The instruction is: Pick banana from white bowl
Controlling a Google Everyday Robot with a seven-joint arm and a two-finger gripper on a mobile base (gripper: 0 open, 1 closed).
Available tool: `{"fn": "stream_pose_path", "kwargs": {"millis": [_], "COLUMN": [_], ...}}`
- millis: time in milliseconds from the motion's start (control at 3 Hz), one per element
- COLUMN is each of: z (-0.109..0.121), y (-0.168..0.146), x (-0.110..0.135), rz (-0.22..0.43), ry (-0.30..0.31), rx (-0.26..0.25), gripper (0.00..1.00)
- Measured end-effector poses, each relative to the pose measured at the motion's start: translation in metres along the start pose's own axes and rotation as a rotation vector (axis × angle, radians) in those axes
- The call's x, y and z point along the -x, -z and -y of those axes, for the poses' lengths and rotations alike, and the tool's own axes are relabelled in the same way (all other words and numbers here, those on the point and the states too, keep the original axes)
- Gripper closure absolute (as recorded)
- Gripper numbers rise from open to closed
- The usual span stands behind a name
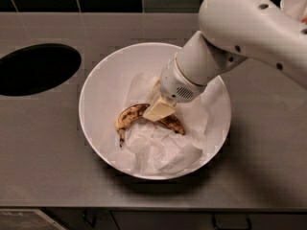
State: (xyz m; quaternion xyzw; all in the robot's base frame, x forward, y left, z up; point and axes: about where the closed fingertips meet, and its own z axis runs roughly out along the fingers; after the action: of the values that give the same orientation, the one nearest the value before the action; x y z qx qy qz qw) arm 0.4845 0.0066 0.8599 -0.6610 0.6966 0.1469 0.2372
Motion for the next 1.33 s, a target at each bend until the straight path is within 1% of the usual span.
{"fn": "stream_pose_path", "kwargs": {"millis": [333, 667, 1000, 1333], "z": [-0.003, -0.01, -0.018, -0.024], "y": [0.007, 0.031, 0.056, 0.079], "x": [0.004, 0.013, 0.022, 0.028], "rz": [0.003, 0.008, 0.028, 0.062], "ry": [0.008, 0.037, 0.072, 0.106], "rx": [-0.019, -0.075, -0.132, -0.178], "gripper": [1.0, 1.0, 1.0, 1.0]}}
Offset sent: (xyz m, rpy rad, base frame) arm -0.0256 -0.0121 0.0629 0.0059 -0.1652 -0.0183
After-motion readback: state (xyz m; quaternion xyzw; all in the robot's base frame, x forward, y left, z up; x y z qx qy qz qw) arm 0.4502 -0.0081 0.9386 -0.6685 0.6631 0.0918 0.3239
